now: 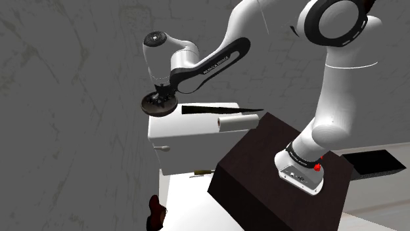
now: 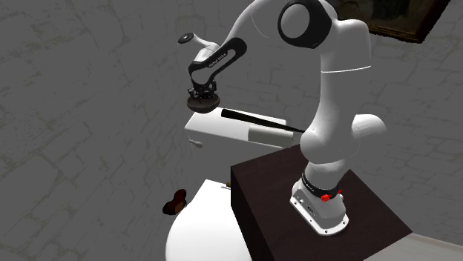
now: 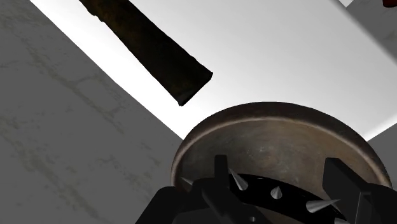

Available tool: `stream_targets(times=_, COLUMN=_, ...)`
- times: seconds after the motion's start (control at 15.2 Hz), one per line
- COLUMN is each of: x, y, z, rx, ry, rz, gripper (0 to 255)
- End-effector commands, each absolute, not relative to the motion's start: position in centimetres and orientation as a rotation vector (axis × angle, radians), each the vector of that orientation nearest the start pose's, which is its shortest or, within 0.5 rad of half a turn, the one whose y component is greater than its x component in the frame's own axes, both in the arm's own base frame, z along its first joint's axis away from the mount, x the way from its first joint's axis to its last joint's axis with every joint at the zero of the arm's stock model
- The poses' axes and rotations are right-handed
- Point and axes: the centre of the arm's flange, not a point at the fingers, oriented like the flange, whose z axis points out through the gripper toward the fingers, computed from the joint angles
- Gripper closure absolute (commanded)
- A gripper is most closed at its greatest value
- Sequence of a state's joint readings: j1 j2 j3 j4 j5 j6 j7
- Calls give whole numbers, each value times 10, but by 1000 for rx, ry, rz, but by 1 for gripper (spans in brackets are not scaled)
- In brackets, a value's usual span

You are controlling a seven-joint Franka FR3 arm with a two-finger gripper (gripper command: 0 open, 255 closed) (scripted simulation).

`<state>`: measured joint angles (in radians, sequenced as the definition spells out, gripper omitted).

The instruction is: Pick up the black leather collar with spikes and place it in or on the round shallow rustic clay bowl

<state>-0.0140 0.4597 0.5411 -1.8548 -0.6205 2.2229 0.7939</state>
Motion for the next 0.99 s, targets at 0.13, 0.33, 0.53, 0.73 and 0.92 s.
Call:
stream_targets(times=0.13, x=570, y=282, z=282, rx=-3328, ry=-118, rz=-273, gripper=255)
stream_targets(times=0.33, x=570, y=282, z=275, rx=-3328, ry=-118, rz=-273, gripper=255)
stream_targets(times=0.53, x=570, y=282, z=275, rx=-3328, ry=-118, rz=-273, gripper=255)
stream_targets(times=0.73, x=568, y=290, z=289, rx=-3321, ry=-127, rz=-300, gripper=0)
stream_targets(times=0.92, x=598, y=305, z=298, rx=-3314, ry=-114, rz=-185, gripper=0)
